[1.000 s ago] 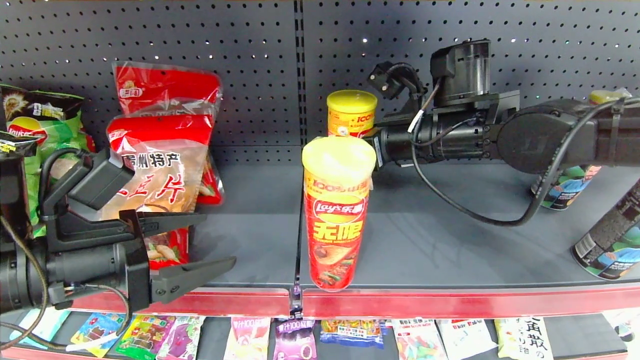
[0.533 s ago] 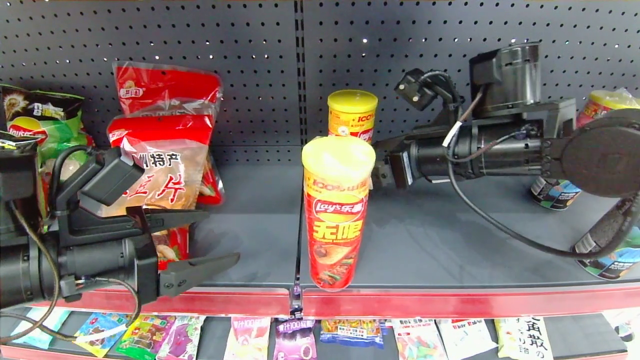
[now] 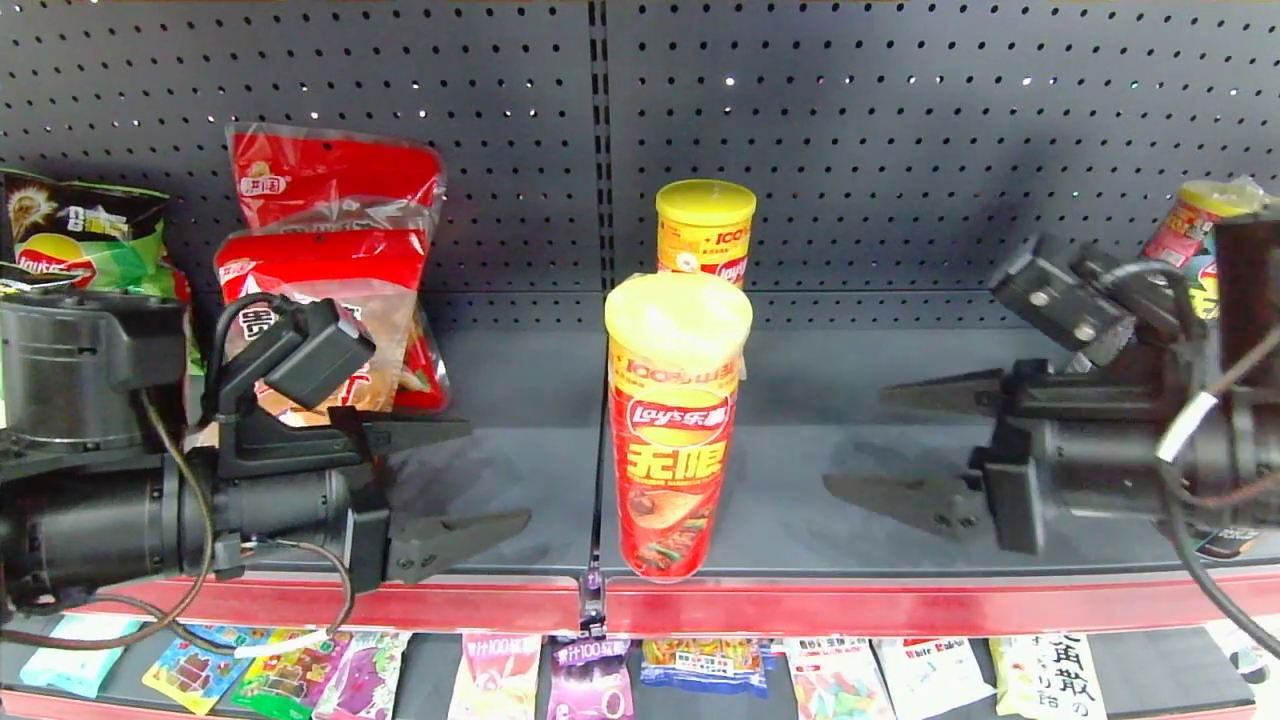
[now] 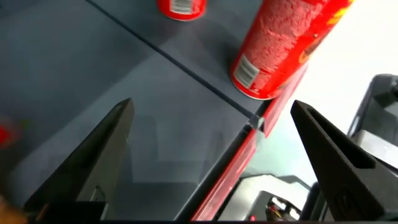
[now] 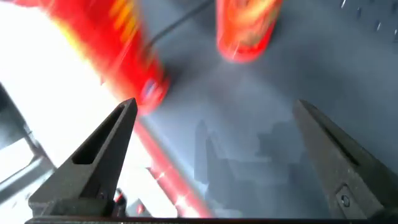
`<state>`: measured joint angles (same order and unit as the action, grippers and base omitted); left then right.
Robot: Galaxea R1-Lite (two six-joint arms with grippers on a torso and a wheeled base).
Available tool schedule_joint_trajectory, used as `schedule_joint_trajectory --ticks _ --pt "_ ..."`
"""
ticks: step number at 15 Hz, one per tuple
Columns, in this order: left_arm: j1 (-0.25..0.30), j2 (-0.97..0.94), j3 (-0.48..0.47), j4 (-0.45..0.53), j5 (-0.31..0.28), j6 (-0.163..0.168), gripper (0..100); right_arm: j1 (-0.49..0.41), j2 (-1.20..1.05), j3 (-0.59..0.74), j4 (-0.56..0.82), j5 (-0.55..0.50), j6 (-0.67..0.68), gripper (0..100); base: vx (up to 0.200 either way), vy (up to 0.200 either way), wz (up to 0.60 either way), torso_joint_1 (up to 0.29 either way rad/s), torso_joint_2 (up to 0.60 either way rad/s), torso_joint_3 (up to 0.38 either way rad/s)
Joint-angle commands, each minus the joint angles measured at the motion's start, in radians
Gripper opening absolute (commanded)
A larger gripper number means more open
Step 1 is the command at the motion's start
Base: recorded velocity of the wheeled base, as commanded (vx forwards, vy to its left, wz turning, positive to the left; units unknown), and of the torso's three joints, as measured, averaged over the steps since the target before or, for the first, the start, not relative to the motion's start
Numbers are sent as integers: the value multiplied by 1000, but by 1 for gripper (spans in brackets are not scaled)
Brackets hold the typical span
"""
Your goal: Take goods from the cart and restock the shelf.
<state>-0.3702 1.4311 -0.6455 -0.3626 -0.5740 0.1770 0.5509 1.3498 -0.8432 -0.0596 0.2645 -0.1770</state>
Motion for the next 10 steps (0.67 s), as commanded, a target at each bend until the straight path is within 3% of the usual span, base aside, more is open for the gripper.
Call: schedule_joint_trajectory --ticks 1,3,10 --pt "-32 55 -3 -3 3 4 100 12 -270 202 1 21 4 100 0 0 0 0 0 0" --pt "-49 94 -6 -16 33 18 100 12 -402 299 4 38 16 100 0 0 0 0 0 0" --pt "-79 192 -82 -16 46 21 100 -3 -472 314 3 9 57 100 0 0 0 0 0 0"
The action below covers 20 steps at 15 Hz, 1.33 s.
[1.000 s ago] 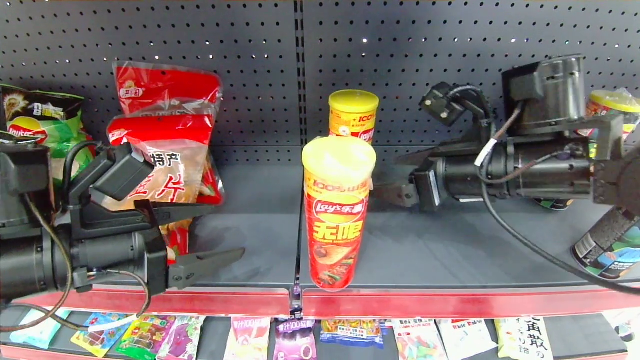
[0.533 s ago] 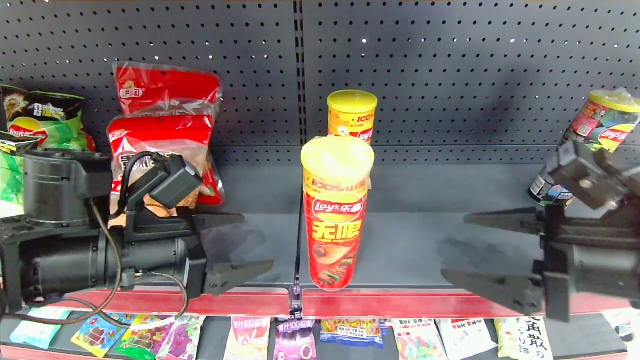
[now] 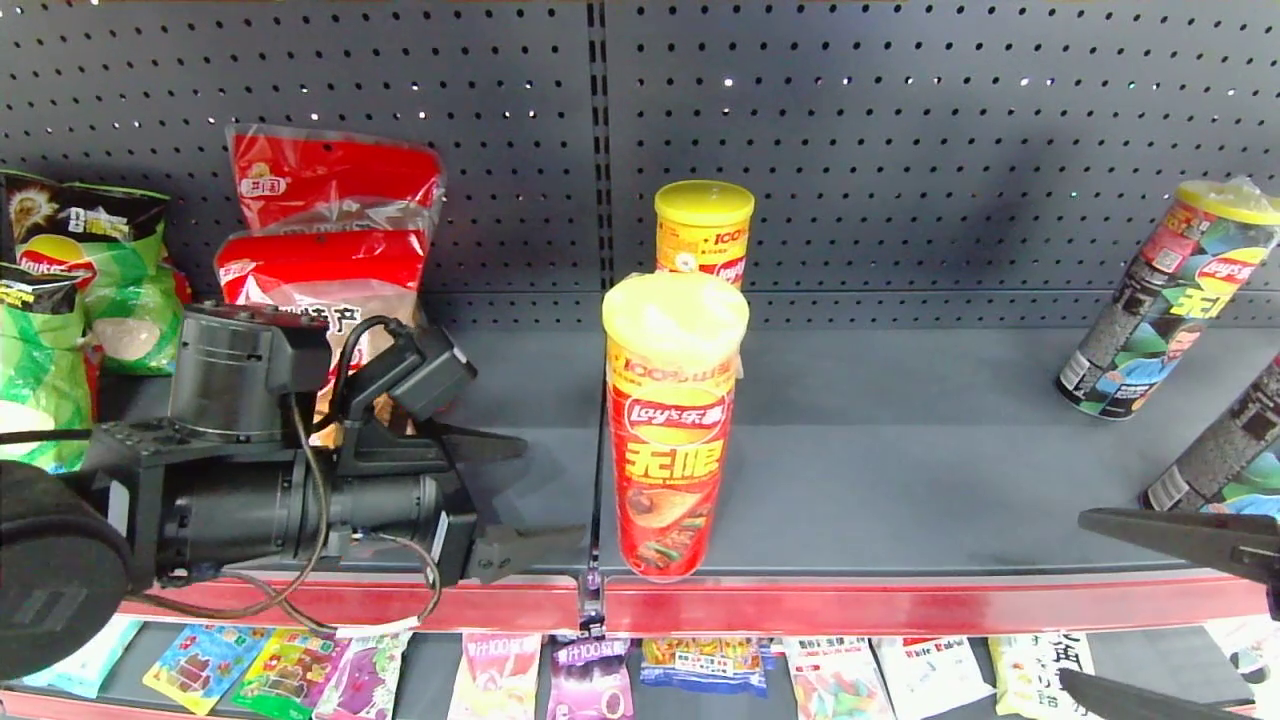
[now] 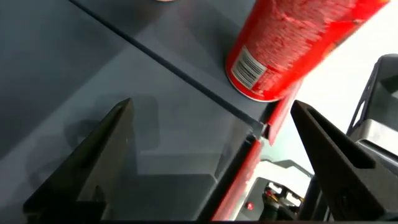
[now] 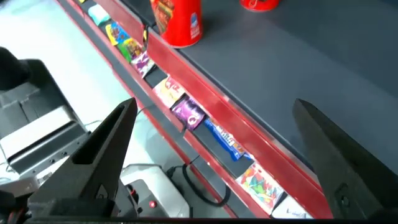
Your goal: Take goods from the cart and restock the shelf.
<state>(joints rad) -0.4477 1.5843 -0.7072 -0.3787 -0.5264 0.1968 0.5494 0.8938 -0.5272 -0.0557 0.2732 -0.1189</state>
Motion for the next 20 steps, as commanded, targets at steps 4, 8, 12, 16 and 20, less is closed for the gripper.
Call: schedule_joint_trajectory --ticks 4,8,12,16,20 --pt "-31 69 -55 0 6 1 100 -16 -18 1 -3 0 13 100 0 0 0 0 0 0" --pt "-43 97 -87 0 6 0 100 -16 -18 6 -3 0 16 100 0 0 0 0 0 0" --pt "-45 114 -100 0 6 0 100 -16 -24 6 1 0 19 100 0 0 0 0 0 0" --pt "-52 134 -129 0 6 0 100 -16 -26 7 1 0 30 100 0 0 0 0 0 0" --pt "-65 151 -146 0 6 0 100 -17 -24 7 2 0 31 100 0 0 0 0 0 0"
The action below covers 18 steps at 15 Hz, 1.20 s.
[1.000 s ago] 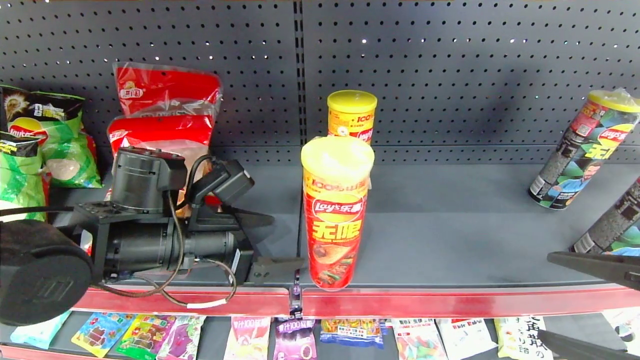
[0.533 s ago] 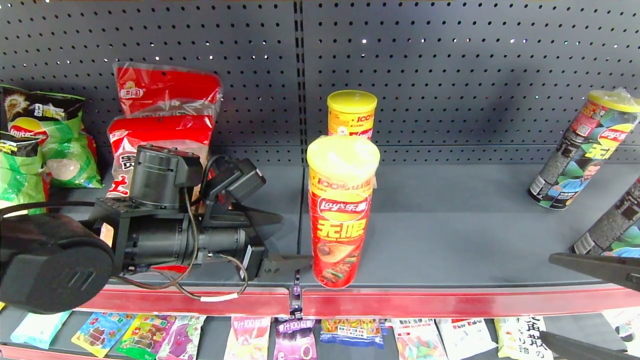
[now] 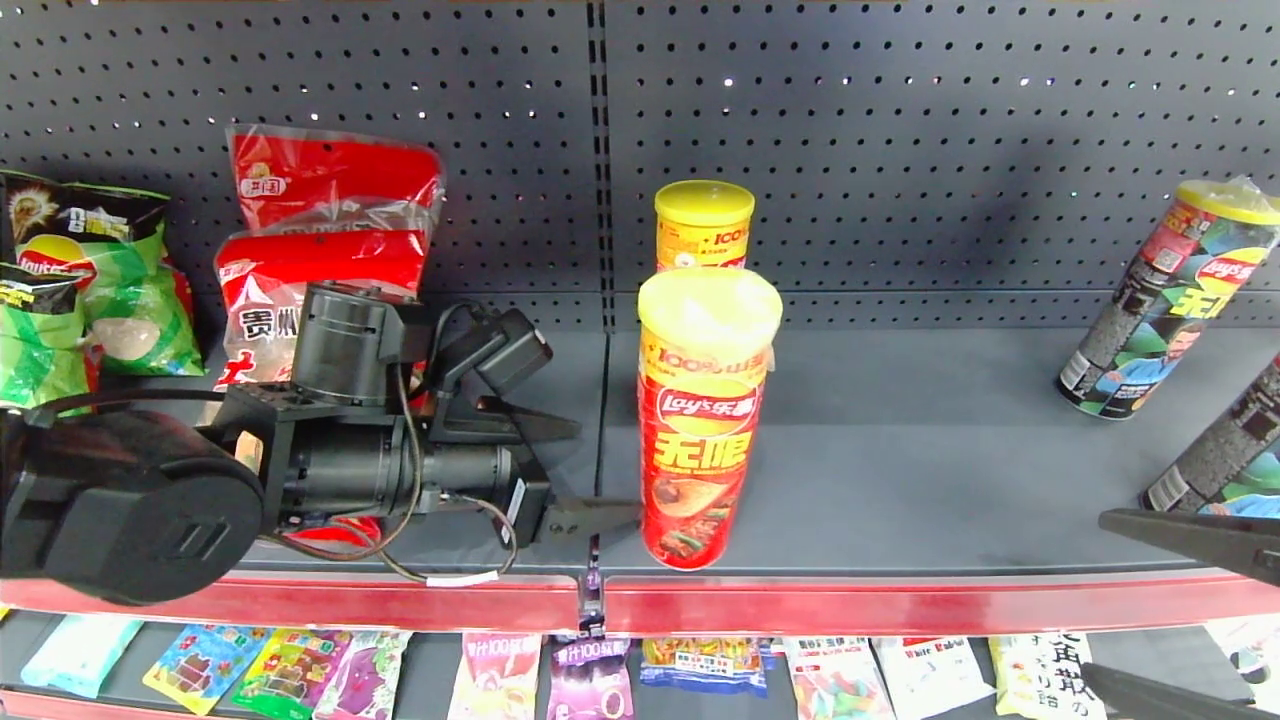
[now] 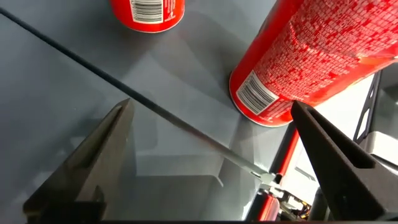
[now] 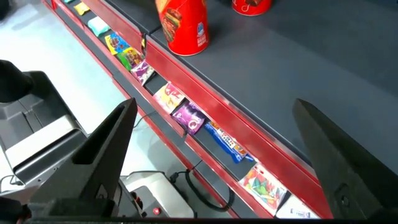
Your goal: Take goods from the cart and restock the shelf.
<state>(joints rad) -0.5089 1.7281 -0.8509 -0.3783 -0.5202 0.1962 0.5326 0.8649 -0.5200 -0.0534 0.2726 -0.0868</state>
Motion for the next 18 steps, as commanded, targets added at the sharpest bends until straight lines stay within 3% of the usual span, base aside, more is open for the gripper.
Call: schedule_joint_trajectory --ticks 1,6,9,12,14,15,16,18 --pt "-5 7 -4 -1 0 0 100 1 3 0 0 -1 -1 100 0 0 0 0 0 0" --pt "-3 4 1 -1 2 0 100 0 -3 15 3 0 -1 100 0 0 0 0 0 0" --pt "49 -73 53 -1 16 -4 100 -3 -43 66 6 -1 -1 100 0 0 0 0 0 0" --pt "132 -245 219 1 16 -7 100 -26 -133 155 6 -1 -2 100 0 0 0 0 0 0" --pt "208 -456 409 2 17 -11 100 -71 -214 192 9 -32 -2 100 0 0 0 0 0 0" --pt "224 -512 447 6 22 -12 100 -83 -233 204 9 -41 -2 100 0 0 0 0 0 0" --pt "262 -624 518 9 75 -26 100 -103 -282 227 10 -59 -2 100 0 0 0 0 0 0" --pt "306 -825 601 29 324 -123 100 -158 -399 252 86 -134 -4 100 0 0 0 0 0 0"
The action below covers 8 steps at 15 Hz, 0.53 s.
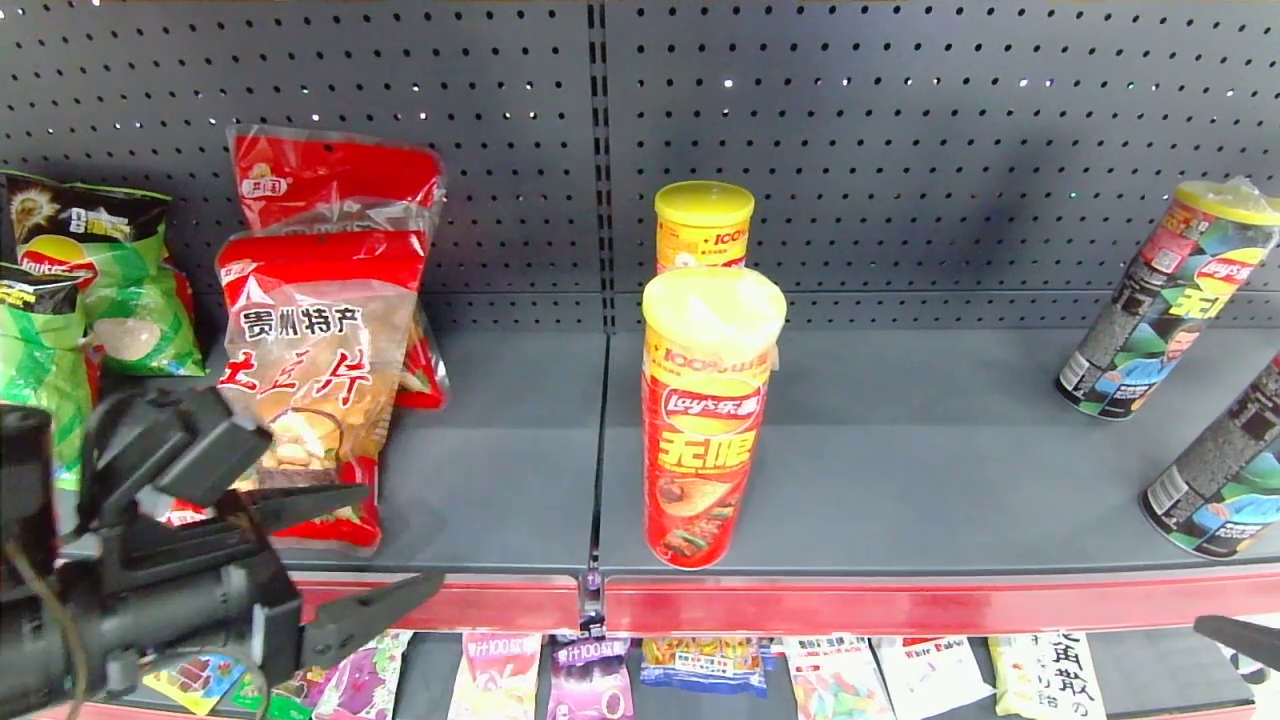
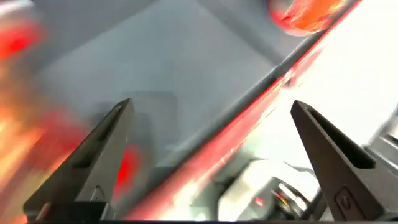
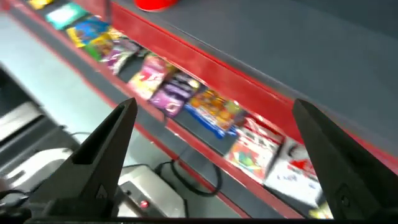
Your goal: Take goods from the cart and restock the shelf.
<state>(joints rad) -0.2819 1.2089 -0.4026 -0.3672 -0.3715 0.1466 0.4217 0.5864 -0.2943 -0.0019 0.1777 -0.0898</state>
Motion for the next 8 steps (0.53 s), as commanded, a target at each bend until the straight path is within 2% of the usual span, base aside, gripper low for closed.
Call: schedule_joint_trajectory --ticks 1,2,3,4,5,6,7,8 --pt "79 -305 153 17 175 -73 100 -47 -120 26 34 -40 -1 100 0 0 0 0 0 0" --pt "79 -523 163 175 362 -125 100 -120 -232 4 125 -149 1 100 0 0 0 0 0 0" --pt "79 -646 139 320 424 -125 100 -150 -284 -3 155 -188 1 100 0 0 0 0 0 0" --pt "79 -759 93 482 454 -125 100 -175 -338 -3 194 -213 1 100 0 0 0 0 0 0" --pt "81 -875 36 679 468 -125 100 -201 -396 -2 257 -228 1 100 0 0 0 0 0 0" --pt "90 -970 -10 830 479 -125 100 -233 -451 -2 332 -242 1 100 0 0 0 0 0 0" --pt "113 -1046 -25 915 510 -125 100 -267 -487 3 392 -257 4 100 0 0 0 0 0 0" --pt "144 -1111 -19 959 531 -128 100 -268 -487 -2 415 -291 18 100 0 0 0 0 0 0"
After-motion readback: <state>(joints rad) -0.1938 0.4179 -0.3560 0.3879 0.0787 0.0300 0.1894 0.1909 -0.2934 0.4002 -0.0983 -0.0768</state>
